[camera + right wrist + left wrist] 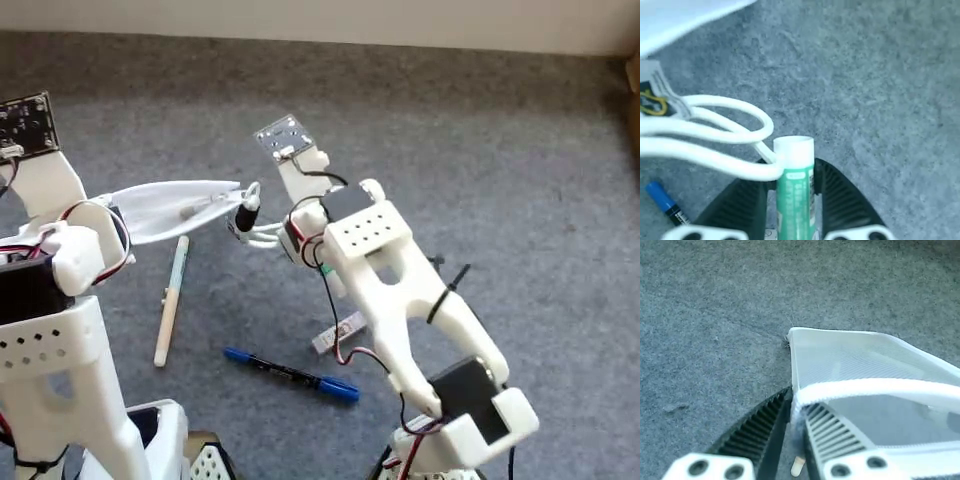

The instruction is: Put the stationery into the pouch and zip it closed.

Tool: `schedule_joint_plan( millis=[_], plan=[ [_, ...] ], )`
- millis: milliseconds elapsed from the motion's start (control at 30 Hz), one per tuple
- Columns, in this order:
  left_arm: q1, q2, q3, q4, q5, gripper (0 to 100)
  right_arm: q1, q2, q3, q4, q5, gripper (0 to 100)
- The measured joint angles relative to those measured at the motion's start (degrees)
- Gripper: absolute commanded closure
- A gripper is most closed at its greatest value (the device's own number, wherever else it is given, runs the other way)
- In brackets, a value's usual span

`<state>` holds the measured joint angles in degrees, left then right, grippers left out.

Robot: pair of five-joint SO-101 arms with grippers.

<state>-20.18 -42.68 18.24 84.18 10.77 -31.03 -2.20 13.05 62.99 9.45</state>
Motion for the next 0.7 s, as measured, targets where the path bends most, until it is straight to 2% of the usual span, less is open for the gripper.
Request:
schedule_joint_plan(
  millis=[700],
  plan=[
    [0.0, 0.0, 0.0, 0.0, 0.0, 99, 0.0, -28.22, 11.16, 0.0, 0.0, 99.1]
  ],
)
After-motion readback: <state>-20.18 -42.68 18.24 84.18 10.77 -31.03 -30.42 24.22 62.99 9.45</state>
